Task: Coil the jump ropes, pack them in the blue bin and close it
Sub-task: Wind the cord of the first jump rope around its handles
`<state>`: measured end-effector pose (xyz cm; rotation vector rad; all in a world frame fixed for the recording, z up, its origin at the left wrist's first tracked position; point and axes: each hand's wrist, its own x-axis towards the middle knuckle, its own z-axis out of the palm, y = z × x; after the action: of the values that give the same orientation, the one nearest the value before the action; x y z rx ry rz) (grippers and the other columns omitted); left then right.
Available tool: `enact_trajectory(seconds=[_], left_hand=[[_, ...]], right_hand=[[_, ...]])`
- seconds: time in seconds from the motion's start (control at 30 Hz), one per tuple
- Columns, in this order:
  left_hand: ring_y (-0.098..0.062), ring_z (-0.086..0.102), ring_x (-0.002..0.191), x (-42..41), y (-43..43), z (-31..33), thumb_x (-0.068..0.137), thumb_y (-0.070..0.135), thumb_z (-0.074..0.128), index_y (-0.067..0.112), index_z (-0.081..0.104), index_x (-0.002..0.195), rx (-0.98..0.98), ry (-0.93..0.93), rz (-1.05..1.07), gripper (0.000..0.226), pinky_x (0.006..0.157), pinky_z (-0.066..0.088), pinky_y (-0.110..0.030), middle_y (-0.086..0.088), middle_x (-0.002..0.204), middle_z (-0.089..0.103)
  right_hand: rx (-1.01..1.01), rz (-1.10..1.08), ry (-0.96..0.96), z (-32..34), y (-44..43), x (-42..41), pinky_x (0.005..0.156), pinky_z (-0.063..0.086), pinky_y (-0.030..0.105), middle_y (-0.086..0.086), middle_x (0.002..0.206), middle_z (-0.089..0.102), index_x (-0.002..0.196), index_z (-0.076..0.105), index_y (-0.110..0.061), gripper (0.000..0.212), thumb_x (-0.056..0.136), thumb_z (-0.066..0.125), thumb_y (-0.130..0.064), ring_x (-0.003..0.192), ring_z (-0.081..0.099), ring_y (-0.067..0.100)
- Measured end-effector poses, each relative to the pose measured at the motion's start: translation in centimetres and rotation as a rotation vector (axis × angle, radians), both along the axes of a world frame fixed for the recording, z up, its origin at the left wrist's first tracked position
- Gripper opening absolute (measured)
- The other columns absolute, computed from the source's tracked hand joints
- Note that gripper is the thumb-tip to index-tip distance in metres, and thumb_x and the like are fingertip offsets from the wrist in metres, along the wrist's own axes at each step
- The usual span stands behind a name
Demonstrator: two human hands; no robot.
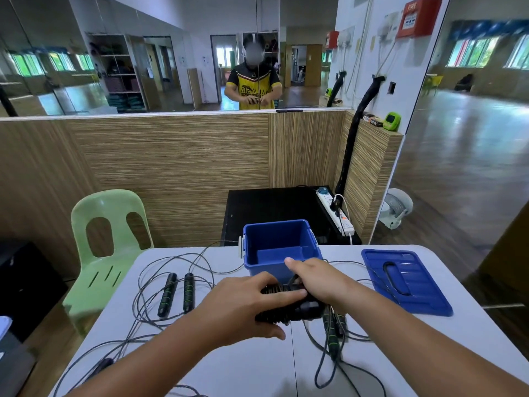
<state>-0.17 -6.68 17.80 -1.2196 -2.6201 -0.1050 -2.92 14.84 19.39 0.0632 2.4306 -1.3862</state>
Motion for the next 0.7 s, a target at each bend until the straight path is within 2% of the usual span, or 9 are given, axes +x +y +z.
enact_trajectory(seconds=[0.1,0.2,0.33,0.4,0.5,0.57,0.63,0.7], left_hand=[[-0.014,0.066,0.089,-0.4,0.0,0.0,0.088,0.073,0.042,0.062,0.018,0.153,-0.010,0.016,-0.026,0.071,0.064,0.053,-0.027,0.010,0.126,0.057],[-0.014,0.065,0.089,-0.6,-0.1,-0.4,0.089,0.070,0.042,0.061,0.022,0.153,-0.001,0.022,-0.022,0.068,0.062,0.053,-0.027,0.009,0.124,0.057],[-0.014,0.066,0.089,-0.4,0.0,-0.9,0.088,0.069,0.045,0.059,0.024,0.152,0.002,0.027,-0.018,0.068,0.059,0.055,-0.028,0.007,0.120,0.059],[-0.014,0.066,0.087,-0.3,0.2,-0.9,0.087,0.068,0.047,0.056,0.029,0.151,0.009,0.031,-0.018,0.067,0.057,0.054,-0.027,0.008,0.116,0.061],[-0.013,0.066,0.083,-0.1,0.5,-1.1,0.086,0.068,0.047,0.054,0.035,0.148,0.002,0.029,-0.017,0.065,0.054,0.052,-0.026,0.008,0.110,0.063],[-0.013,0.067,0.083,-0.1,0.6,-1.2,0.086,0.069,0.046,0.054,0.036,0.148,-0.010,0.015,-0.010,0.065,0.055,0.052,-0.026,0.008,0.109,0.063],[-0.016,0.067,0.086,-0.2,0.7,-1.4,0.086,0.071,0.043,0.056,0.031,0.149,-0.024,-0.021,0.018,0.065,0.058,0.054,-0.028,0.008,0.112,0.062],[-0.019,0.067,0.091,-0.3,0.8,-1.2,0.086,0.072,0.037,0.059,0.026,0.149,-0.040,-0.066,0.050,0.065,0.064,0.056,-0.032,0.006,0.118,0.060]], right_hand=[[-0.016,-0.006,-0.021,0.3,0.1,0.0,0.081,0.057,0.042,0.003,0.083,0.071,0.089,0.069,-0.022,0.048,0.091,0.045,-0.063,0.077,0.070,0.024],[-0.016,-0.001,-0.055,0.9,0.1,-0.1,0.081,0.055,0.041,0.004,0.086,0.068,0.090,0.066,-0.020,0.034,0.089,0.051,-0.051,0.081,0.067,0.023],[0.069,0.056,-0.077,1.8,0.1,-0.2,0.064,0.048,0.033,0.008,0.083,0.061,0.083,0.059,-0.016,0.019,0.092,0.051,-0.031,0.071,0.060,0.024],[0.156,0.083,-0.056,2.1,0.0,-0.4,0.060,0.042,0.030,0.004,0.077,0.059,0.076,0.059,-0.018,0.019,0.091,0.052,-0.028,0.066,0.055,0.020],[0.274,0.140,-0.006,2.9,-0.3,-0.7,0.058,0.035,0.030,-0.002,0.068,0.053,0.061,0.053,-0.021,0.031,0.092,0.055,-0.023,0.060,0.045,0.014],[0.356,0.229,0.010,3.6,-0.4,-0.7,0.065,0.043,0.029,0.000,0.073,0.056,0.066,0.057,-0.018,0.030,0.096,0.052,-0.023,0.066,0.049,0.015],[0.418,0.278,0.029,4.1,-0.6,-0.8,0.074,0.048,0.035,0.006,0.082,0.062,0.073,0.062,-0.016,0.026,0.095,0.053,-0.027,0.076,0.054,0.020],[0.473,0.290,0.084,4.4,-0.7,-0.9,0.066,0.042,0.035,0.006,0.072,0.061,0.060,0.057,-0.017,0.035,0.093,0.057,-0.030,0.070,0.052,0.020]])
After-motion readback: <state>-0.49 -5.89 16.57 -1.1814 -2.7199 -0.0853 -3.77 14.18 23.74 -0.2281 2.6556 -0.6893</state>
